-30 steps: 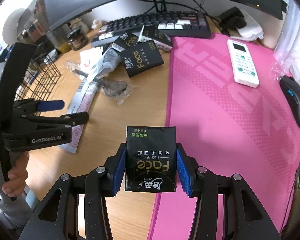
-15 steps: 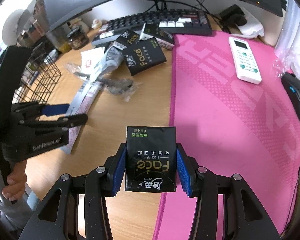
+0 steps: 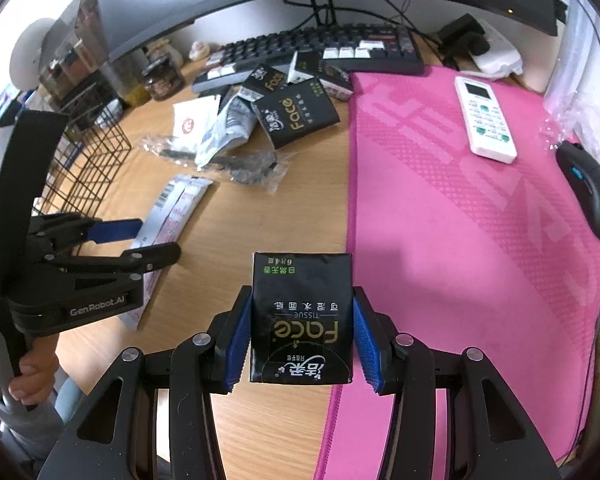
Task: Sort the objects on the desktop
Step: 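Grasp a long white snack strip with the left gripper while the right holds the Face pack, then carry the snack strip and Face pack over the wire basket and open both grippers, then move both grippers back to the desk toward a white packet and a Face pack, then grasp a white pillow snack packet with the left gripper while the right grasps a Face pack, then carry the white packet and Face pack over the wire basket and open both grippers, then move both grippers back to the desk toward the black Face packs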
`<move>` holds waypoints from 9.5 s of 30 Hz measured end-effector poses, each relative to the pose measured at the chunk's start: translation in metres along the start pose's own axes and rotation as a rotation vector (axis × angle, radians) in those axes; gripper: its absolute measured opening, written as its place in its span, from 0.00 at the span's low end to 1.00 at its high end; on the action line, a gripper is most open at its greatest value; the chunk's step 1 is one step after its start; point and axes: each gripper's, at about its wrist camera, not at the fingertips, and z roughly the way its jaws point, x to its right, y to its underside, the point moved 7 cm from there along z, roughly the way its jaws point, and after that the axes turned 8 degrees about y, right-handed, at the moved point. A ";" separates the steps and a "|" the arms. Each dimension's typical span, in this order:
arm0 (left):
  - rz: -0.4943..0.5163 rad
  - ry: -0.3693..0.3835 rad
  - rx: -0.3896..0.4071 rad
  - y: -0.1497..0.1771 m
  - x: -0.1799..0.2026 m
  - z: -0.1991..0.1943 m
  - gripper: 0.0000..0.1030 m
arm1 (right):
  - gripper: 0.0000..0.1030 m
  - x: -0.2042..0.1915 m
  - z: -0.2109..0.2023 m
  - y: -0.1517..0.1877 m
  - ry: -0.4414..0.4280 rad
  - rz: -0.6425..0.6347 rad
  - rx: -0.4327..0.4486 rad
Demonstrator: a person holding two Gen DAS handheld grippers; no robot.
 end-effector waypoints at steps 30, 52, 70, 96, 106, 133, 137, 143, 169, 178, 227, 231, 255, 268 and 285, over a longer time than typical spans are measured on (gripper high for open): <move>-0.180 -0.042 0.351 0.055 -0.097 -0.189 0.45 | 0.46 -0.190 -0.092 -0.055 -0.182 -0.241 0.191; -0.477 -0.092 0.327 0.121 -0.243 -0.186 0.45 | 0.47 -0.361 -0.052 -0.049 -0.276 -0.432 0.092; -0.318 -0.083 0.403 0.089 -0.170 -0.208 0.70 | 0.52 -0.255 -0.077 -0.063 -0.233 -0.257 0.174; -0.087 0.014 0.156 -0.078 -0.022 -0.037 0.74 | 0.52 0.015 0.044 -0.120 -0.062 0.260 0.009; -0.145 0.046 0.113 -0.109 -0.036 -0.004 0.74 | 0.54 0.016 0.072 -0.147 -0.146 0.377 -0.035; -0.186 0.025 0.109 -0.092 -0.062 -0.012 0.74 | 0.52 -0.028 0.072 -0.105 -0.081 0.241 -0.115; -0.166 0.027 0.102 -0.099 -0.047 -0.004 0.74 | 0.52 -0.013 0.062 -0.096 -0.071 0.258 -0.092; -0.139 0.034 0.083 -0.106 -0.032 0.006 0.74 | 0.52 0.006 0.050 -0.087 -0.084 0.323 -0.084; -0.142 0.034 0.068 -0.049 -0.046 -0.015 0.40 | 0.58 -0.040 0.053 -0.067 0.002 0.250 -0.057; -0.153 0.032 0.034 -0.005 -0.042 -0.014 0.40 | 0.47 -0.059 0.047 -0.053 0.072 0.124 -0.044; -0.120 -0.039 0.129 0.062 -0.035 -0.086 0.37 | 0.46 -0.077 -0.035 0.018 0.093 0.082 0.030; -0.138 -0.056 0.212 0.059 -0.049 -0.134 0.37 | 0.46 -0.110 -0.059 -0.006 0.046 0.019 0.078; -0.492 -0.197 0.301 0.140 -0.226 -0.195 0.37 | 0.46 -0.359 -0.049 -0.054 -0.200 -0.367 0.077; -0.507 -0.226 0.330 0.139 -0.225 -0.206 0.56 | 0.49 -0.345 -0.054 -0.056 -0.264 -0.303 0.085; -0.279 -0.071 0.291 0.049 -0.070 -0.163 0.61 | 0.58 -0.147 -0.037 -0.072 -0.049 -0.087 0.084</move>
